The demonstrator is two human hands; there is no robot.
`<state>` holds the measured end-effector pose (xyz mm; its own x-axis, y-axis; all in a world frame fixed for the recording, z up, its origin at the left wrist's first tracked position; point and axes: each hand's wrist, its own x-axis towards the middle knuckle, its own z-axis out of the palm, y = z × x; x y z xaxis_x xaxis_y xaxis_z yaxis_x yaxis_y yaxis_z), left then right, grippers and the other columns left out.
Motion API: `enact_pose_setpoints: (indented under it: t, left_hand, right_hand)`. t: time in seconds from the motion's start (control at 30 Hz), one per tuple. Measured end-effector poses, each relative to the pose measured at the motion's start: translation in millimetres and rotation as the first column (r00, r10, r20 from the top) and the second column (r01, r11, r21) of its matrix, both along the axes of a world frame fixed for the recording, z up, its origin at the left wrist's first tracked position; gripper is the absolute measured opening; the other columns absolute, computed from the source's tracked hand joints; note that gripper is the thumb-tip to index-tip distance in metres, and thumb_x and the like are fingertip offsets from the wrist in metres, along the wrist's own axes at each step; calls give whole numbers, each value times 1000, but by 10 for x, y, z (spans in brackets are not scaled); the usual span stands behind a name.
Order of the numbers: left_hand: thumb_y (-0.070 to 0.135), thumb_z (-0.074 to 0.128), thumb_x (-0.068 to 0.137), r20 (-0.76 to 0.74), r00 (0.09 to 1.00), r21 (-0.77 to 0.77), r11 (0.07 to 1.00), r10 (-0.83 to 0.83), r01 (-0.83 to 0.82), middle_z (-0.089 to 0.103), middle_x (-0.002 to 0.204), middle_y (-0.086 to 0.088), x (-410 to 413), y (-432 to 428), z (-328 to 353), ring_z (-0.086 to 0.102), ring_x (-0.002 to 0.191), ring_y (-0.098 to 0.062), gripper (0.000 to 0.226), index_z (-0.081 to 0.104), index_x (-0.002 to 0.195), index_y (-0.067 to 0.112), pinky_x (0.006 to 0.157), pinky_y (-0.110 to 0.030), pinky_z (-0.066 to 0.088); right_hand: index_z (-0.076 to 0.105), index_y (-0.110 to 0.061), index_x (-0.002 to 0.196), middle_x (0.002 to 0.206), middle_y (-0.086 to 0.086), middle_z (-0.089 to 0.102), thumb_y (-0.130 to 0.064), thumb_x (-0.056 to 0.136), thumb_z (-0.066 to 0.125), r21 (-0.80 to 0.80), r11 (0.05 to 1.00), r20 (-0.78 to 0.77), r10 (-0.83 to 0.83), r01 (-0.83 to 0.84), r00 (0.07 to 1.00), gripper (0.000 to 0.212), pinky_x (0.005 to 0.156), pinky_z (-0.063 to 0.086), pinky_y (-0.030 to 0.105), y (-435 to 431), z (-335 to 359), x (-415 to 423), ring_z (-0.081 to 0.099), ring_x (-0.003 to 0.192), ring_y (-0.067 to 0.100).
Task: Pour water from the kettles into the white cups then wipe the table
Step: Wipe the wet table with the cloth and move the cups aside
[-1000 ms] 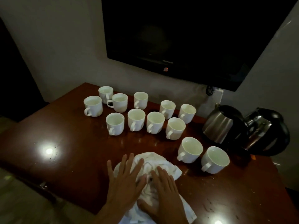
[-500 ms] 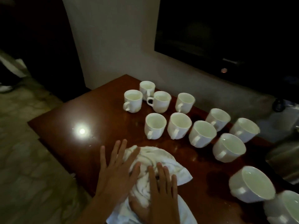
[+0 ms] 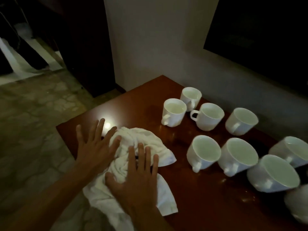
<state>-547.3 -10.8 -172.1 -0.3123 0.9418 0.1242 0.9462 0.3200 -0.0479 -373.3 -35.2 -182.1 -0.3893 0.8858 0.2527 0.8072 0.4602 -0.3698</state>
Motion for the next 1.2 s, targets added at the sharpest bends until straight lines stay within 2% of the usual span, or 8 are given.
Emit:
enact_pose_setpoints:
  t: [0.23, 0.33, 0.47, 0.57, 0.73, 0.9, 1.0, 1.2]
  left_hand:
    - [58, 19, 99, 22, 996, 114, 990, -87, 84, 25, 161, -14, -485, 723, -54, 17, 151, -29, 62, 43, 148, 30, 114, -70, 6]
    - [59, 12, 100, 73, 989, 125, 985, -129, 119, 31, 158, -10, -634, 1034, -92, 18, 150, -26, 62, 45, 145, 32, 115, -69, 5]
    - [59, 14, 99, 100, 976, 129, 975, -196, 182, 31, 159, -4, -737, 1353, -83, 18, 151, -21, 61, 43, 145, 33, 115, -67, 9]
    - [60, 12, 99, 76, 974, 99, 974, -213, 205, 39, 155, -6, -769, 1635, -29, 25, 148, -24, 65, 45, 146, 30, 115, -66, 8]
    - [61, 10, 97, 128, 939, 135, 944, -319, 302, 45, 149, -8, -857, 2136, 6, 33, 141, -27, 70, 52, 141, 28, 115, -66, 13]
    - [83, -9, 80, 283, 898, 107, 941, -338, 320, 40, 152, -21, -894, 2719, -3, 31, 144, -36, 111, 48, 145, 13, 119, -60, 7]
    - [66, 20, 93, 81, 910, 94, 912, -407, 400, 40, 154, -13, -904, 2929, -51, 32, 145, -31, 71, 43, 148, 27, 117, -65, 10]
    - [55, 21, 98, 118, 871, 161, 874, -477, 458, 44, 151, -12, -908, 3059, -71, 37, 141, -33, 63, 47, 144, 20, 111, -67, 24]
  right_hand:
    - [23, -23, 161, 168, 8, 18, -86, 86, 28, -3, 998, 21, -60, 61, 998, 98, 124, 10, 52, 608, 22, -512, 8, 156, 26]
    - [20, -24, 161, 168, 4, 17, -84, 85, 31, -33, 993, 43, -113, 115, 993, 97, 125, 6, 50, 808, 34, -702, 2, 156, 22]
    - [32, -21, 157, 164, 5, 29, -81, 87, 35, -17, 979, 66, -203, 205, 977, 93, 123, 12, 50, 975, 50, -870, 17, 154, 23]
    - [31, -23, 157, 165, 5, 28, -82, 88, 28, -19, 965, 88, -258, 260, 962, 91, 124, 13, 50, 1172, 67, -961, 16, 155, 23]
    - [20, -25, 161, 169, 2, 15, -86, 87, 21, -64, 941, 85, -326, 331, 942, 96, 126, 5, 48, 1588, 74, -1104, 1, 156, 21]
    - [18, -27, 161, 170, 1, 10, -89, 82, 8, -81, 920, 37, -382, 383, 924, 100, 125, 0, 48, 2000, 71, -1164, -1, 156, 20]
    - [16, -26, 161, 170, 2, 9, -88, 80, 1, -86, 910, 6, -406, 405, 914, 103, 124, -2, 47, 2219, 95, -1191, -3, 156, 19]
    - [13, -27, 161, 170, 1, 5, -88, 81, 1, -108, 906, 16, -410, 410, 912, 102, 123, -4, 48, 2339, 129, -1193, -3, 156, 19]
